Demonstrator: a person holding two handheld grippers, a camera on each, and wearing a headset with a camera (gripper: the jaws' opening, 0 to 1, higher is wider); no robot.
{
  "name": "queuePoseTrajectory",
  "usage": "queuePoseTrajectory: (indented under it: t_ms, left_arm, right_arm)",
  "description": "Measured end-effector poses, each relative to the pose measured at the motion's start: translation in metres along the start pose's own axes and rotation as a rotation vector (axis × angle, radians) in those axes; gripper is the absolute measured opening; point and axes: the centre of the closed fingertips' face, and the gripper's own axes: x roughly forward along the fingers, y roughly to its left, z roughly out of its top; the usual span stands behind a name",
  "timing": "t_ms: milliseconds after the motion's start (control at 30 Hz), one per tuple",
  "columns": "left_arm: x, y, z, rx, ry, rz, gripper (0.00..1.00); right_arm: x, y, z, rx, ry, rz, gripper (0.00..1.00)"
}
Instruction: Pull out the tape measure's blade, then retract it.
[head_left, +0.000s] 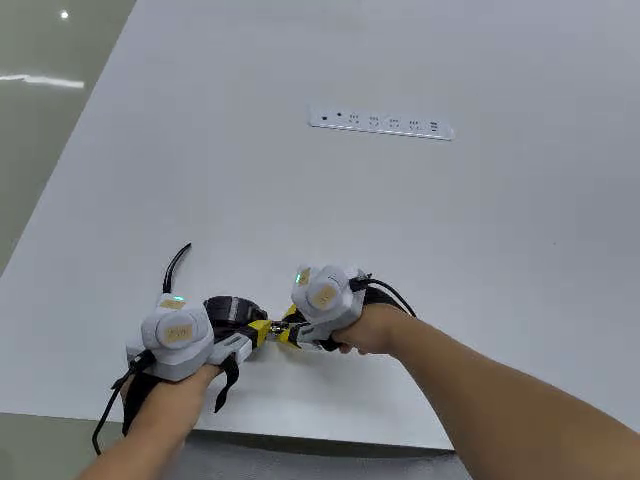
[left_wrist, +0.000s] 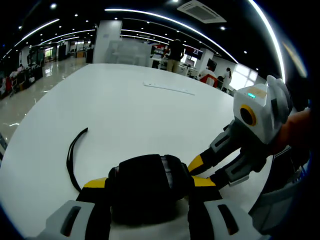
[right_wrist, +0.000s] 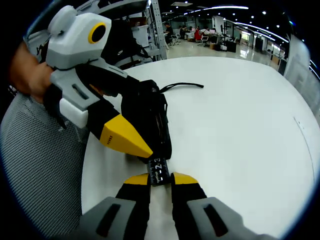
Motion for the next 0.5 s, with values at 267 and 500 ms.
queuePoseTrajectory:
  t_ms: [267, 500]
  left_arm:
    - [-0.0002, 0.0002, -0.0004, -0.003, -0.003, 0.0, 0.59]
    - [0.0, -0.0002, -0.001, -0.004, -0.004, 0.0, 0.59]
  right_arm:
    - [0.0055, 0.0028, 0.0063, -0.039, 0.004, 0.011, 0.15]
    - [0.0053, 0.0023, 0.0059, -0.06, -0.001, 0.006, 0.15]
